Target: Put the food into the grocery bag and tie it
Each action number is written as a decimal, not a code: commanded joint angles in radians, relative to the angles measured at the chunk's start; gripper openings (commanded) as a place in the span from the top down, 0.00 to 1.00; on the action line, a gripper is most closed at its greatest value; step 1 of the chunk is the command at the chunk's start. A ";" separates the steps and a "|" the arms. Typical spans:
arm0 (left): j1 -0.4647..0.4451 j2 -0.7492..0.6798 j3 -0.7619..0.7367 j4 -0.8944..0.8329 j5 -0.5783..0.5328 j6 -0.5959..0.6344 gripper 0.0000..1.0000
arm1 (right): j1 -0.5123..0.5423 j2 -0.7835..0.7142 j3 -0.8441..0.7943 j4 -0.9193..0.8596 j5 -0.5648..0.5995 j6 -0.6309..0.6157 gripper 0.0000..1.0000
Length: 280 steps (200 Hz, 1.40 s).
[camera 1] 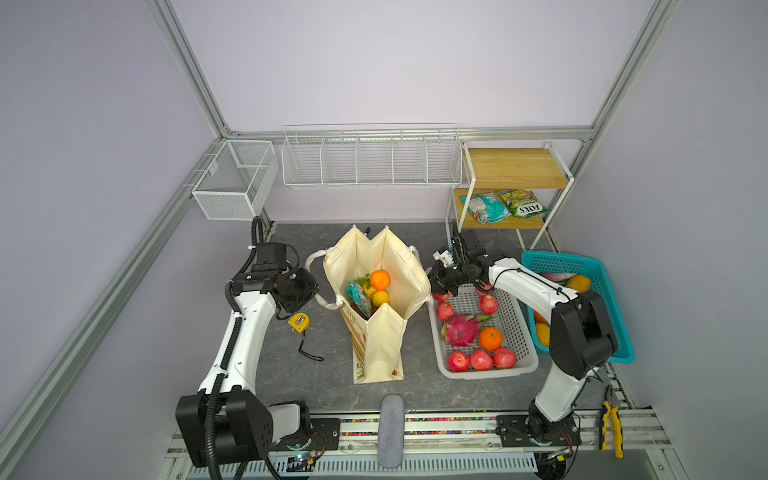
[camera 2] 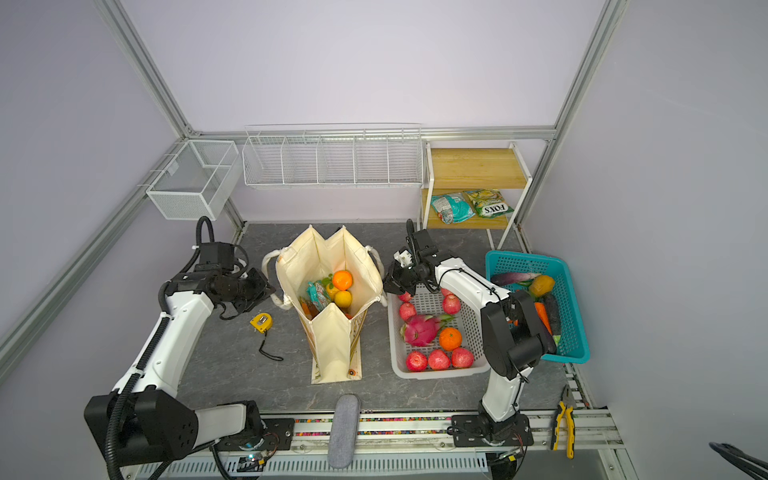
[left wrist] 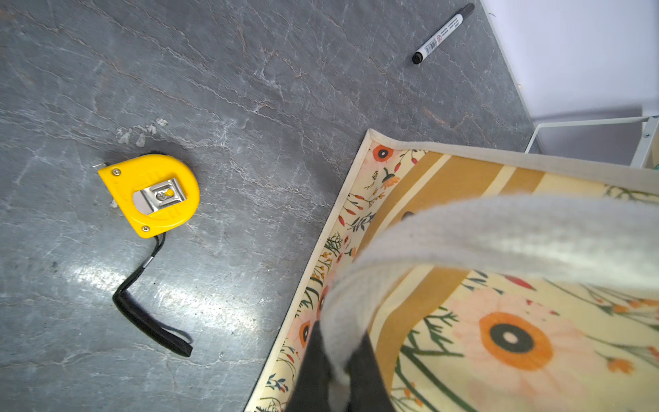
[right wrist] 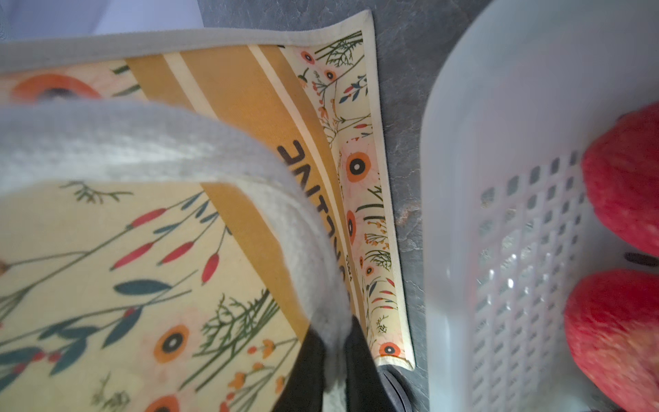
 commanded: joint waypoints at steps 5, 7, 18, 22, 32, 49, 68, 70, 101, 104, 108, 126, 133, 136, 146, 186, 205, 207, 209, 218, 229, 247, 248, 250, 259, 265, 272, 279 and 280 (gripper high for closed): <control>0.007 -0.017 0.069 -0.018 0.015 -0.016 1.00 | -0.031 -0.098 0.011 -0.125 0.021 -0.057 0.89; 0.007 -0.017 0.071 -0.019 0.015 -0.018 1.00 | -0.034 -0.102 0.013 -0.133 0.022 -0.061 0.89; 0.009 -0.026 0.086 -0.025 0.015 -0.023 1.00 | -0.046 -0.123 0.030 -0.176 0.031 -0.083 0.89; 0.008 -0.029 0.093 -0.029 0.015 -0.024 1.00 | -0.049 -0.130 0.037 -0.190 0.034 -0.091 0.90; 0.008 -0.038 0.109 -0.037 0.015 -0.029 1.00 | -0.059 -0.143 0.053 -0.221 0.038 -0.106 0.90; 0.009 -0.058 0.137 -0.057 0.011 -0.040 1.00 | -0.073 -0.163 0.091 -0.270 0.042 -0.127 0.90; 0.009 -0.077 0.175 -0.084 0.010 -0.048 1.00 | -0.087 -0.180 0.135 -0.305 0.044 -0.141 0.91; 0.009 -0.078 0.180 -0.088 0.010 -0.048 1.00 | -0.088 -0.180 0.139 -0.307 0.044 -0.142 0.91; 0.009 -0.103 0.258 -0.118 0.017 -0.049 1.00 | -0.098 -0.197 0.207 -0.336 0.035 -0.148 0.92; 0.009 -0.104 0.265 -0.119 0.019 -0.049 1.00 | -0.100 -0.197 0.211 -0.337 0.035 -0.148 0.92; 0.009 -0.107 0.275 -0.119 0.021 -0.051 1.00 | -0.099 -0.200 0.219 -0.337 0.032 -0.148 0.92; 0.009 -0.108 0.322 -0.124 0.031 -0.057 1.00 | -0.099 -0.208 0.245 -0.328 0.020 -0.142 0.92; 0.009 -0.106 0.341 -0.126 0.038 -0.058 1.00 | -0.099 -0.209 0.255 -0.324 0.014 -0.142 0.93; 0.008 -0.106 0.349 -0.126 0.042 -0.059 1.00 | -0.100 -0.211 0.259 -0.322 0.011 -0.142 0.93; 0.008 -0.103 0.372 -0.121 0.051 -0.058 1.00 | -0.100 -0.214 0.270 -0.311 0.002 -0.142 0.93; 0.009 -0.100 0.421 -0.067 0.107 -0.035 1.00 | -0.096 -0.246 0.267 -0.178 -0.033 -0.120 0.93; 0.009 -0.091 0.436 -0.026 0.148 -0.048 1.00 | -0.090 -0.247 0.291 -0.133 -0.038 -0.116 0.93; 0.009 -0.090 0.437 -0.020 0.151 -0.050 1.00 | -0.090 -0.246 0.295 -0.131 -0.039 -0.116 0.93; 0.009 -0.089 0.440 -0.015 0.156 -0.052 1.00 | -0.088 -0.245 0.300 -0.129 -0.040 -0.117 0.93; 0.009 -0.082 0.456 0.002 0.172 -0.061 1.00 | -0.085 -0.237 0.324 -0.121 -0.046 -0.120 0.93; 0.009 -0.067 0.488 0.010 0.183 -0.063 1.00 | -0.075 -0.225 0.356 -0.117 -0.048 -0.128 0.93; 0.005 -0.032 0.552 0.007 0.207 -0.067 1.00 | -0.059 -0.202 0.401 -0.112 -0.054 -0.143 0.93; 0.005 -0.031 0.554 0.007 0.208 -0.067 1.00 | -0.058 -0.201 0.403 -0.111 -0.055 -0.144 0.93; 0.004 -0.026 0.562 0.007 0.211 -0.069 1.00 | -0.055 -0.200 0.407 -0.109 -0.056 -0.145 0.93; -0.011 -0.010 0.587 0.008 0.215 -0.071 1.00 | -0.043 -0.192 0.419 -0.100 -0.057 -0.148 0.93; -0.024 0.001 0.603 0.007 0.215 -0.073 1.00 | -0.034 -0.188 0.424 -0.091 -0.058 -0.151 0.93; -0.042 0.012 0.620 0.007 0.215 -0.073 1.00 | -0.021 -0.183 0.430 -0.082 -0.057 -0.154 0.93; -0.065 0.026 0.635 0.006 0.213 -0.075 1.00 | -0.007 -0.179 0.435 -0.071 -0.056 -0.161 0.93; -0.068 0.027 0.637 0.006 0.213 -0.076 1.00 | -0.005 -0.178 0.435 -0.069 -0.056 -0.162 0.93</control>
